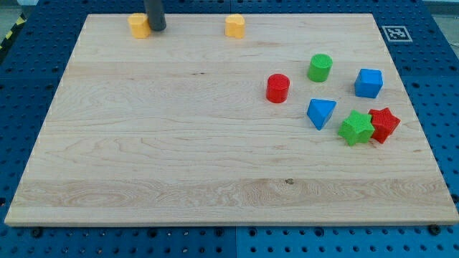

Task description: Slide yellow heart slightly left and bit down

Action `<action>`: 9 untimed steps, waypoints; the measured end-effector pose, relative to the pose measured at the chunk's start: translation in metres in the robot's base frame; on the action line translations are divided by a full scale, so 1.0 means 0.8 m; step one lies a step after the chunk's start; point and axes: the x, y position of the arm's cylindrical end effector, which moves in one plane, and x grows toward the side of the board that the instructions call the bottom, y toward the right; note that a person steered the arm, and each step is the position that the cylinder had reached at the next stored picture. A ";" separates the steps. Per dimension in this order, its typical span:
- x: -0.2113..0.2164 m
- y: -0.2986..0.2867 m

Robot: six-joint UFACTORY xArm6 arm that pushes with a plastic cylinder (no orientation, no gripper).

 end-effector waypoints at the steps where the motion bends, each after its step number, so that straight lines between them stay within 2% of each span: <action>1: 0.008 -0.025; 3: 0.010 -0.013; 4: 0.010 0.064; 5: 0.032 0.107; 7: 0.118 0.120; 9: 0.127 0.121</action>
